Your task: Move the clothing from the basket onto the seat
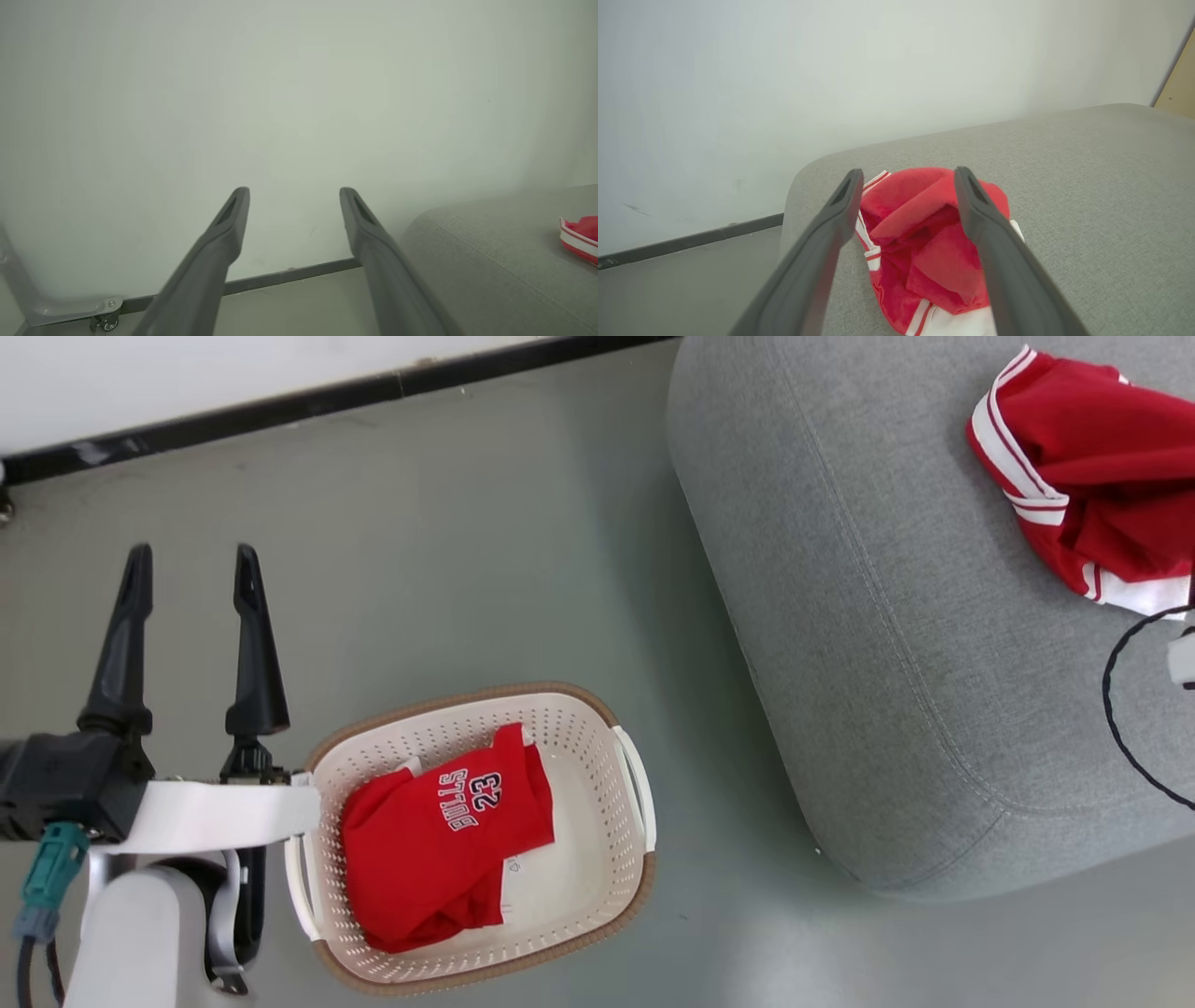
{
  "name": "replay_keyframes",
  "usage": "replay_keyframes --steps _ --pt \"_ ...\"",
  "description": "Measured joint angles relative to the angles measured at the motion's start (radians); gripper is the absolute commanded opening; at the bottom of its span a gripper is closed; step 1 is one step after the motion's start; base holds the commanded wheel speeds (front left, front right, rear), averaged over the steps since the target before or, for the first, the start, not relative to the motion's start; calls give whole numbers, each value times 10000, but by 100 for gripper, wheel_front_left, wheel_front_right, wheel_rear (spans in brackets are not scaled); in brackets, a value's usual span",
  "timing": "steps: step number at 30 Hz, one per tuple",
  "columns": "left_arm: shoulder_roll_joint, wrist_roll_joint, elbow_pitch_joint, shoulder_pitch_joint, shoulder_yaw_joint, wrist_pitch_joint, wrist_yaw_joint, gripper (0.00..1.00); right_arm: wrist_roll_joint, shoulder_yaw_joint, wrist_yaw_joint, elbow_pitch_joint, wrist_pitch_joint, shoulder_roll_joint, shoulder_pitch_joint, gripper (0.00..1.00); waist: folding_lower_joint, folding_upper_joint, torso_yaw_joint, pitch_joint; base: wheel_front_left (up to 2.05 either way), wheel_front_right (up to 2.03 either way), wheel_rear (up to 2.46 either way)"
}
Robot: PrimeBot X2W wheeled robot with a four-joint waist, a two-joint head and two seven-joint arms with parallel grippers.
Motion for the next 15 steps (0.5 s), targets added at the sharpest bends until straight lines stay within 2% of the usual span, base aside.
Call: replay_keyframes --steps 15 --pt "-113 17 414 1146 485 0 215 100 -27 205 0 -2209 -27 334 562 100 0 0 663 -1185 0 0 0"
